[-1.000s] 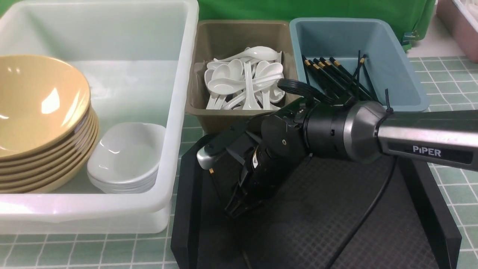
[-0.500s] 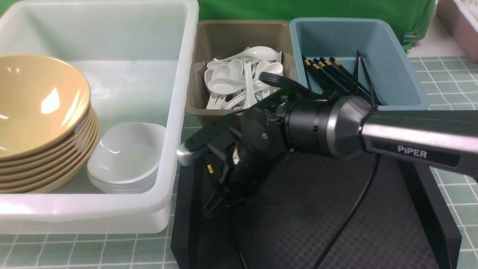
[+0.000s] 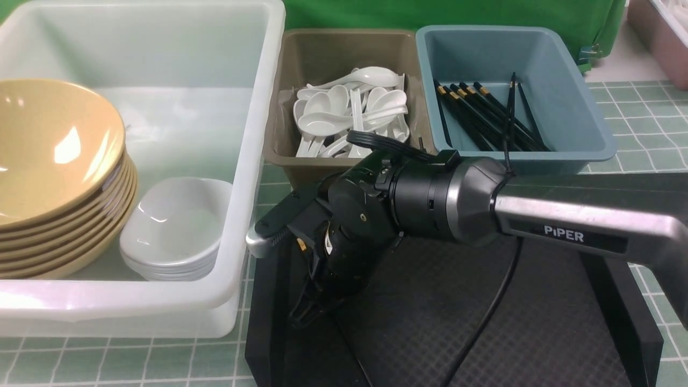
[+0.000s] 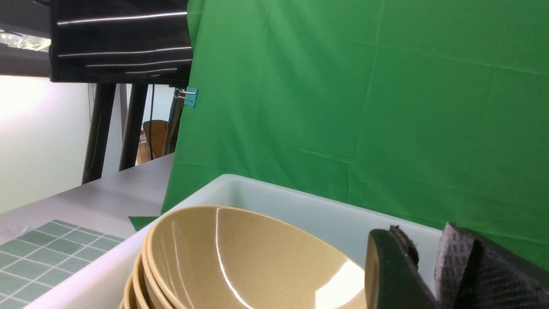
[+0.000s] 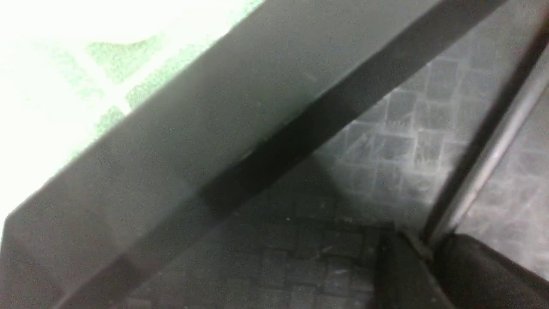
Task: On blue table put chopsticks spoon bowls plates into blue grey white boxes.
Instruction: 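Grasp the chopsticks with the right gripper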
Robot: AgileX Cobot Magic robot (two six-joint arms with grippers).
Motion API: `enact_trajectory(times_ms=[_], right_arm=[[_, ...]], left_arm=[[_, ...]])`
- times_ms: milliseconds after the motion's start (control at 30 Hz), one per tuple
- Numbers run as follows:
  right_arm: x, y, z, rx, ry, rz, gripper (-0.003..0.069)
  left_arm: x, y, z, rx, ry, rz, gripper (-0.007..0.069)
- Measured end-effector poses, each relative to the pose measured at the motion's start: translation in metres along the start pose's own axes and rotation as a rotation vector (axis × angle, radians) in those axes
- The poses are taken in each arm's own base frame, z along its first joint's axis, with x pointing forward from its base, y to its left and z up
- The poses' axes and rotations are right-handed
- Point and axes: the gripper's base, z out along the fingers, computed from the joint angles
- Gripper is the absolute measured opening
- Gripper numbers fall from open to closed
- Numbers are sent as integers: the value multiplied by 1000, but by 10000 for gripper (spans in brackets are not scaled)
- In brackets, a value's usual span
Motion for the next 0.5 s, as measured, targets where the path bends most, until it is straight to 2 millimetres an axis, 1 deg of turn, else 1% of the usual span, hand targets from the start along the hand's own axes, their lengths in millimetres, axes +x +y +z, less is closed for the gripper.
enact_trajectory(times_ms=[133, 167, 200, 267, 300, 333, 367, 400, 467, 500], right_arm=[[0, -1, -4, 12, 5, -39, 54], [0, -1, -5, 16, 4, -43, 50], [1, -3, -10, 31, 13, -59, 36], [2, -4, -15, 43, 18, -70, 34], [1, -7, -26, 69, 9, -86, 34], [0, -12, -48, 101, -27, -97, 34], [-1, -17, -65, 125, -63, -96, 34], [-2, -18, -68, 130, -71, -96, 34], [-1, -40, -119, 214, -193, -69, 34], [-1, -40, -119, 214, -193, -69, 34]], left_arm=[[0, 0, 0, 0, 0, 0, 130], [0, 0, 0, 0, 0, 0, 130], [0, 0, 0, 0, 0, 0, 130], [0, 0, 0, 0, 0, 0, 130], [0, 0, 0, 0, 0, 0, 130], [0, 0, 0, 0, 0, 0, 130], [0, 0, 0, 0, 0, 0, 130], [0, 0, 0, 0, 0, 0, 130], [0, 0, 0, 0, 0, 0, 130], [0, 0, 0, 0, 0, 0, 130]])
